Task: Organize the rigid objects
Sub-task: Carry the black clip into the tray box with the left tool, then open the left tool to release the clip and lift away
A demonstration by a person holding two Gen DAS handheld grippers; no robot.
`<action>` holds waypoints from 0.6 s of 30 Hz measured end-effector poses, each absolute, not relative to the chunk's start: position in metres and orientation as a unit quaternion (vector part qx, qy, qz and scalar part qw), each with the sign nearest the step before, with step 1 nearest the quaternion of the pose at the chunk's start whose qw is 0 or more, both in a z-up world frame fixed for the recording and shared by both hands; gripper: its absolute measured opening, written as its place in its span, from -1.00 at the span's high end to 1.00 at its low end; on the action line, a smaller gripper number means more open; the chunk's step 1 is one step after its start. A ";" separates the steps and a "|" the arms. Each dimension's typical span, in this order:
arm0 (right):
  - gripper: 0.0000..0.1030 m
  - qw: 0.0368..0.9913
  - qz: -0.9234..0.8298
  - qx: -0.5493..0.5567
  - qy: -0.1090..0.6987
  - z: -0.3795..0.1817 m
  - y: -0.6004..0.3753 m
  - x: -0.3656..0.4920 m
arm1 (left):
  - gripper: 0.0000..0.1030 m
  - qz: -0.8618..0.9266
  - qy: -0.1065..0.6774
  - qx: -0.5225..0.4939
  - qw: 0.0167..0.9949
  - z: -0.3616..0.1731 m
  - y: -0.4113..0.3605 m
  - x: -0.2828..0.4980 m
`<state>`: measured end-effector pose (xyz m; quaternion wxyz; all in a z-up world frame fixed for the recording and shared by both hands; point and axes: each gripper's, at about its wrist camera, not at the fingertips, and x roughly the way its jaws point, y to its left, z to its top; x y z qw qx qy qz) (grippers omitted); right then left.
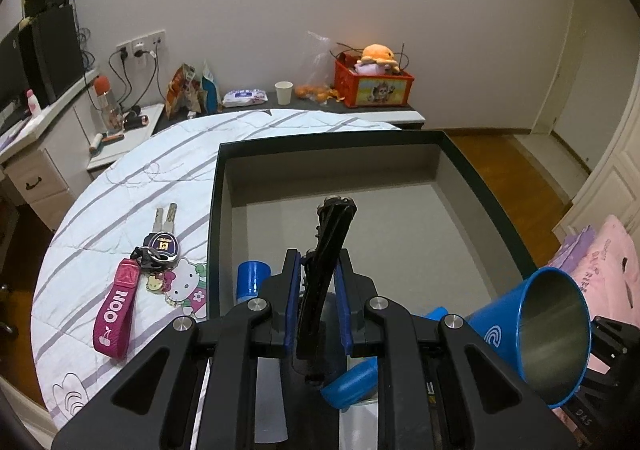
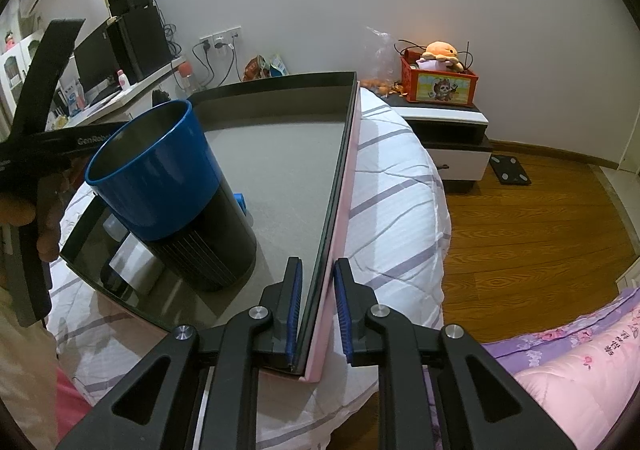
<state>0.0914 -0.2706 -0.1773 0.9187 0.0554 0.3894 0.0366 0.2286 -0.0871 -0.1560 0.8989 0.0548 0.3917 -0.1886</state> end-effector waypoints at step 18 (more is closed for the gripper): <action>0.66 0.916 0.030 0.052 0.398 -0.178 -0.268 0.096 | -0.63 -0.158 0.326 0.040 0.931 -0.126 -0.042 0.189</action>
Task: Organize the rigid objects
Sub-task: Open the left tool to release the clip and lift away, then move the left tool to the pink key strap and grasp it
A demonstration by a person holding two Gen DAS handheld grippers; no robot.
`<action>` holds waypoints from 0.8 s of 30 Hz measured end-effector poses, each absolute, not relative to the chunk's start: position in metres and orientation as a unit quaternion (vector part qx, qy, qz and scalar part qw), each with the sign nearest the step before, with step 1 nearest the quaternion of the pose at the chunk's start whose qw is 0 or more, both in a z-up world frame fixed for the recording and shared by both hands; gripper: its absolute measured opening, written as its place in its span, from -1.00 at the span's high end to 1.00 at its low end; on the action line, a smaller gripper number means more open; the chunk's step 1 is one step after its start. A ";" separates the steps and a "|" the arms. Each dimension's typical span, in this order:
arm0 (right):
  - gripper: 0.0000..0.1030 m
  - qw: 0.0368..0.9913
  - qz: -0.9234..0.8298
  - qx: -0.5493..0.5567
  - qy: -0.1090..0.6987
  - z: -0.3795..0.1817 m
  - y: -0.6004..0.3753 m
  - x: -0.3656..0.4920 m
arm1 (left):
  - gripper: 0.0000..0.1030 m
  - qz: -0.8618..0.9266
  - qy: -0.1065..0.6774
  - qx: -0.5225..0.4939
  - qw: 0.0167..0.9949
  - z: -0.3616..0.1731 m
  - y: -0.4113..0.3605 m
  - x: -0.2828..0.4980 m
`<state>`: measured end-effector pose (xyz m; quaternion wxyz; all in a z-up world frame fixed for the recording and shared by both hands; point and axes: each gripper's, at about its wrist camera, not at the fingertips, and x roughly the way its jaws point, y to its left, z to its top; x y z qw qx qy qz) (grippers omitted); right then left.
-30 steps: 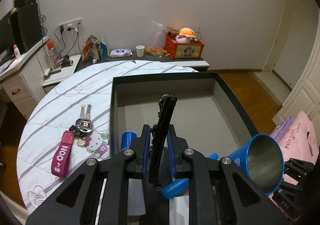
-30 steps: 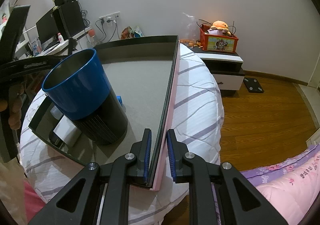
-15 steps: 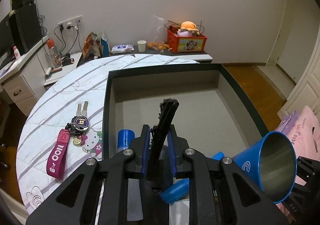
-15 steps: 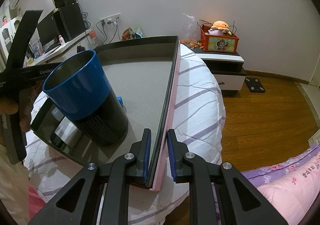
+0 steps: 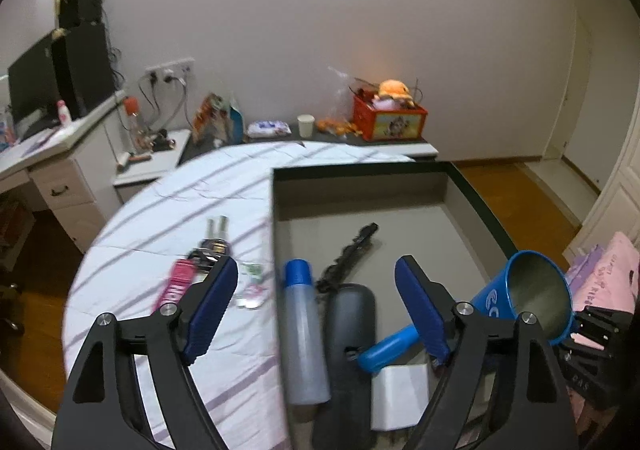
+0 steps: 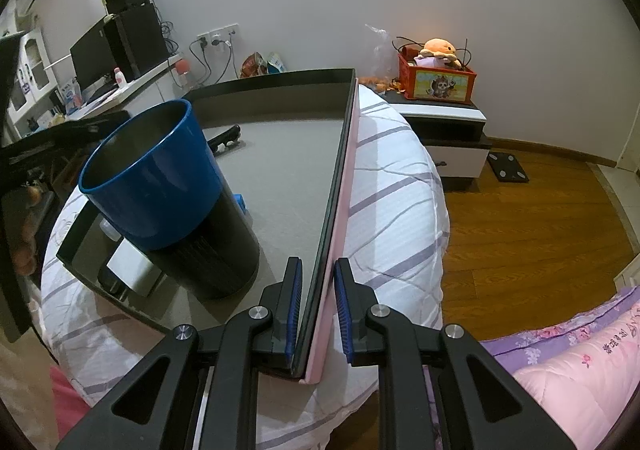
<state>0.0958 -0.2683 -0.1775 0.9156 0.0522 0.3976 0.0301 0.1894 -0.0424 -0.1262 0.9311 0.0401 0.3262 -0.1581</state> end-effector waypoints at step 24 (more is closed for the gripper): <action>0.66 0.912 0.009 0.039 0.407 -0.178 -0.262 0.101 | -0.81 -0.063 0.273 0.021 0.960 -0.118 0.081 0.141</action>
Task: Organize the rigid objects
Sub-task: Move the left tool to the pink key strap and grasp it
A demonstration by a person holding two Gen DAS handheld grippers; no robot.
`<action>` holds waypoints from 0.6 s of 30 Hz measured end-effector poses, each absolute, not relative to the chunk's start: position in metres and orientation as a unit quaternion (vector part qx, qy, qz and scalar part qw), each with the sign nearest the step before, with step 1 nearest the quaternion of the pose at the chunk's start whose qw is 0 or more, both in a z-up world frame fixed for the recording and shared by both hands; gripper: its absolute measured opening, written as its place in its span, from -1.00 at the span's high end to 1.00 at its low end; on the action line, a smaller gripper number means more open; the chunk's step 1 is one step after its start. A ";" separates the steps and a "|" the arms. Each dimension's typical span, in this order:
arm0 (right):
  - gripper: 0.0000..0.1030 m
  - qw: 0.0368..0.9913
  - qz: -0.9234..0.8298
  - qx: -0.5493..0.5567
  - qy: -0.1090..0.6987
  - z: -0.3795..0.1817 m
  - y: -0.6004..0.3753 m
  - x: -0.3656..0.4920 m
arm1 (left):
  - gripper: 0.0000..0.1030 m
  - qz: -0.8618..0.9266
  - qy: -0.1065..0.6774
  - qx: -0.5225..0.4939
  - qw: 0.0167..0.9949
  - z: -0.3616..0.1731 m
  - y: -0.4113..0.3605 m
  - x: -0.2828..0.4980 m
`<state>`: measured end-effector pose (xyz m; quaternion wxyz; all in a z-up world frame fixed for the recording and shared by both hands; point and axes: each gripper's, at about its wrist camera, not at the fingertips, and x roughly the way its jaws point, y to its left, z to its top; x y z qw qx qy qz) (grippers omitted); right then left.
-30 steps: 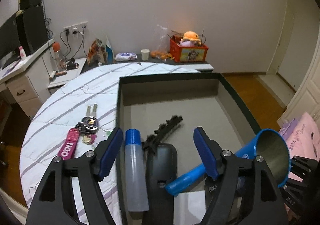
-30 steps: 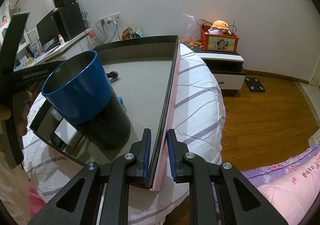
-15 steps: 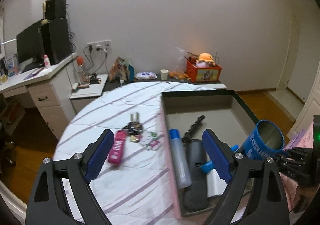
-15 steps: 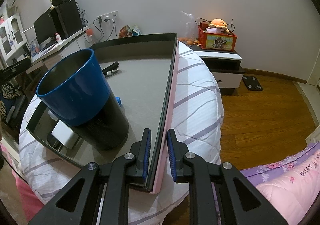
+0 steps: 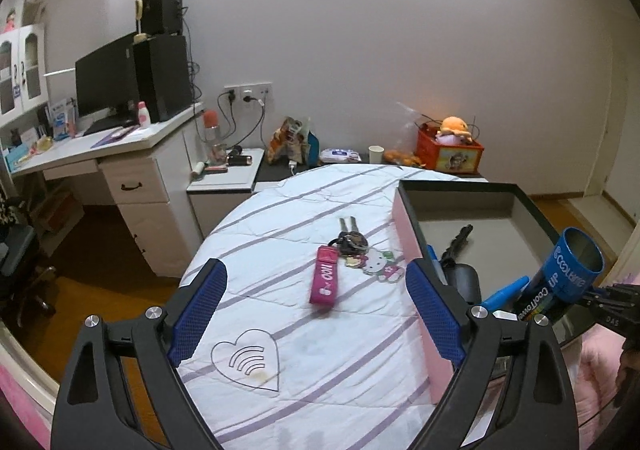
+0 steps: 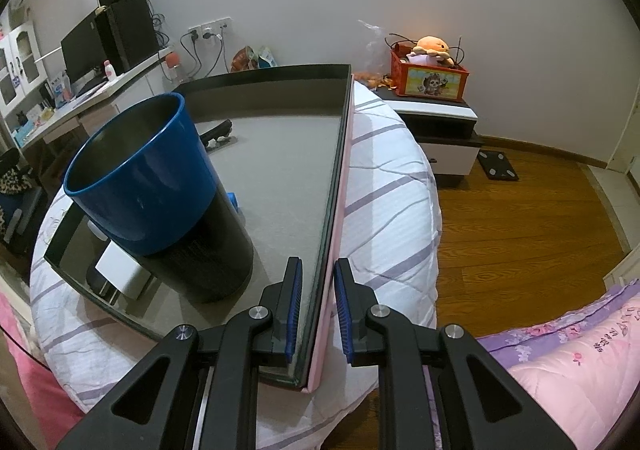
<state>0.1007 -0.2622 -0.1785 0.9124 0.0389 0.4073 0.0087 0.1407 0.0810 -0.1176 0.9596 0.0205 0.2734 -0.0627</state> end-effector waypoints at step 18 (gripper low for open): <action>0.66 0.913 0.006 0.039 0.407 -0.178 -0.262 0.100 | -0.84 -0.074 0.309 0.037 0.947 -0.140 0.075 0.167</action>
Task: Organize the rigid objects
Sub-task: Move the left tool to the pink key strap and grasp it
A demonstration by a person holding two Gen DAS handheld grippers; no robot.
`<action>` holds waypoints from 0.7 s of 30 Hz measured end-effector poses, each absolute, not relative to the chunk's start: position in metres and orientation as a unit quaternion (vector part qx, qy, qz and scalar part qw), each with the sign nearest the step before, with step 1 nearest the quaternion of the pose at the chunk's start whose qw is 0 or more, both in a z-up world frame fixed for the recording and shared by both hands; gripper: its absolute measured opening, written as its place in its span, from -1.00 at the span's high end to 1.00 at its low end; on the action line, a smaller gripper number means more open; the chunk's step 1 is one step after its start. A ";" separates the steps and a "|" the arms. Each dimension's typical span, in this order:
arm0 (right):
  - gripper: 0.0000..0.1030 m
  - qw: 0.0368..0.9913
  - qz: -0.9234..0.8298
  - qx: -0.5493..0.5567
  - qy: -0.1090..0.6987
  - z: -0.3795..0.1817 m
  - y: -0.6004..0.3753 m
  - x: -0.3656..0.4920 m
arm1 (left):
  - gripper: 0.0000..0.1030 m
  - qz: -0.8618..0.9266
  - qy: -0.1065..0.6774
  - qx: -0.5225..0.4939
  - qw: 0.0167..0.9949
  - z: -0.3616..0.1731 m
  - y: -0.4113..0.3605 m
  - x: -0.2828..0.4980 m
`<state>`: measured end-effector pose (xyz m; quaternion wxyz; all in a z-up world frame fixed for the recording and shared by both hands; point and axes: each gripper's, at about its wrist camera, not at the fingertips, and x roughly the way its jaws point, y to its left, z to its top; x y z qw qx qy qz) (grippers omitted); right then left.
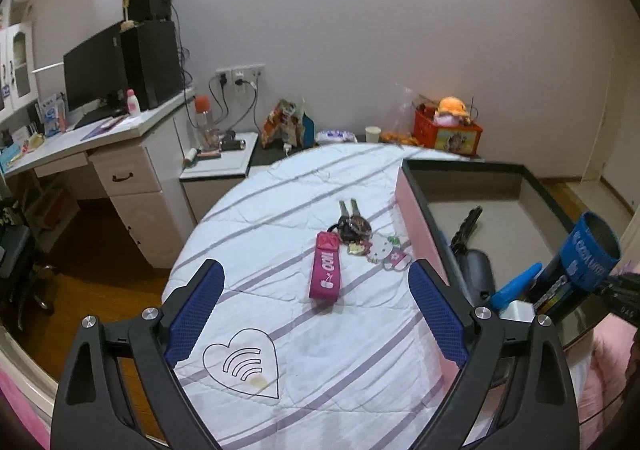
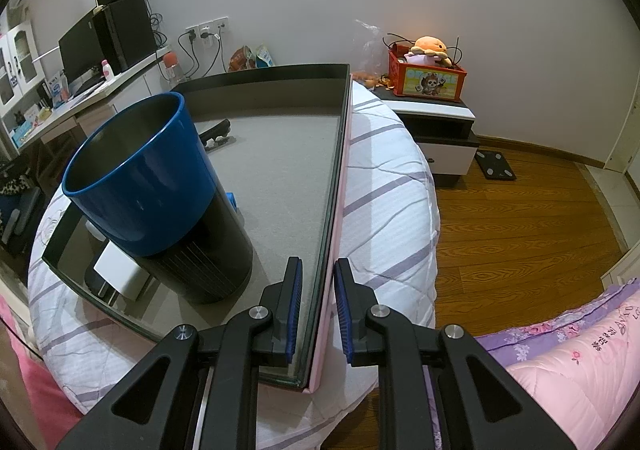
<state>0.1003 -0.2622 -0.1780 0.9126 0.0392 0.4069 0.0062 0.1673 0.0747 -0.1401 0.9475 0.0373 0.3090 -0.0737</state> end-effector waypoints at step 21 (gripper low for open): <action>0.64 0.913 0.014 0.038 0.405 -0.178 -0.264 0.100 | -0.22 -0.060 0.433 0.028 0.899 -0.226 0.065 0.268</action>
